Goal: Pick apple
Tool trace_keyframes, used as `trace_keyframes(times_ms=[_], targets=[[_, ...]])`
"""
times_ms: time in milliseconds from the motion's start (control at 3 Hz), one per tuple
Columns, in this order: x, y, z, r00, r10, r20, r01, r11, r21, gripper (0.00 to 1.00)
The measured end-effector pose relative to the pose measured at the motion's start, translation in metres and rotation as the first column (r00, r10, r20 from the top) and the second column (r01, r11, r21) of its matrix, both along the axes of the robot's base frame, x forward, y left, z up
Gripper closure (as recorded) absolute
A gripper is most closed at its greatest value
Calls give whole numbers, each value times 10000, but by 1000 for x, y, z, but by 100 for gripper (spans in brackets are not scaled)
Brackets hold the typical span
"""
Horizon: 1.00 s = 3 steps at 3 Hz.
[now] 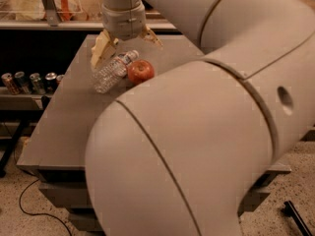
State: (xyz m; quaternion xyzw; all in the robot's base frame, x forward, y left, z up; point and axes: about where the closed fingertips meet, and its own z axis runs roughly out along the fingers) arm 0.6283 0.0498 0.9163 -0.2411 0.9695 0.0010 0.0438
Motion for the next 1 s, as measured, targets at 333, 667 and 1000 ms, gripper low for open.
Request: trace_keyframes(times_ms=[333, 667, 1000], targets=[[12, 10, -10, 9998, 139, -145, -139, 9999, -23, 0], [21, 18, -16, 9997, 196, -151, -197, 9998, -97, 0], [28, 28, -24, 9989, 471, -34, -471, 9989, -62, 0]])
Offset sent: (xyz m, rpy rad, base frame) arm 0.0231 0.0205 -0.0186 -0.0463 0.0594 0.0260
